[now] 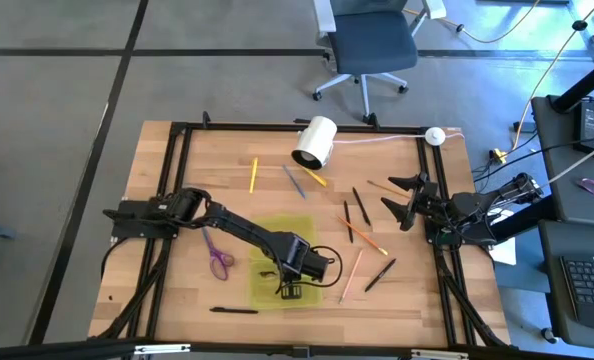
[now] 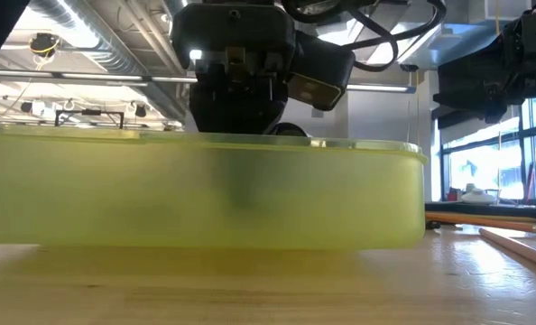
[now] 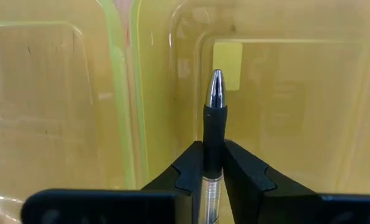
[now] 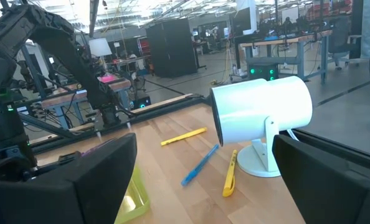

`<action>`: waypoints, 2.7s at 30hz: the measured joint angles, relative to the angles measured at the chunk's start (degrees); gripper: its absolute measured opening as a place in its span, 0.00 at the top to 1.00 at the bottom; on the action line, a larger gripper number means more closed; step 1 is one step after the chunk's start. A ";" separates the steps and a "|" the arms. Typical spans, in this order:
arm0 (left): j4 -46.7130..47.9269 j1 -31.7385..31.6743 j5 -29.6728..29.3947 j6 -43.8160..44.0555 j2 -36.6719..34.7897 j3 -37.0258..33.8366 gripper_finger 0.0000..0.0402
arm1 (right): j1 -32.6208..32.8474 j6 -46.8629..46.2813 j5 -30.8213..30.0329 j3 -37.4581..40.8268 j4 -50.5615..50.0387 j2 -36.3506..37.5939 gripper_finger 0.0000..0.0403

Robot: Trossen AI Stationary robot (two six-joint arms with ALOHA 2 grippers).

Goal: Pick & place school supplies into a supply box
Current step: Put the black pen into the yellow supply box, then put the purple scissors into the yellow supply box

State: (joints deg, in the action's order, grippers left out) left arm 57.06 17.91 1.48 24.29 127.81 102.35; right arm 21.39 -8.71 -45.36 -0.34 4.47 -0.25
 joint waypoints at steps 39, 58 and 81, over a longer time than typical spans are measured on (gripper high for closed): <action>11.84 13.36 -9.56 -22.73 -38.34 -26.04 0.65 | 0.02 -1.26 -0.26 0.00 0.00 0.02 0.07; -15.82 13.81 -4.76 -30.01 -47.74 -57.00 0.65 | 0.02 -3.25 -0.22 0.00 0.02 0.02 0.07; -19.83 13.81 -3.41 -30.14 -44.00 -59.89 0.65 | 0.00 -2.97 0.02 0.00 0.02 0.00 0.07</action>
State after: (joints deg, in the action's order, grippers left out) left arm 37.23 31.73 -1.93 -5.85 83.81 42.46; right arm 21.39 -11.68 -45.35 -0.34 4.49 -0.25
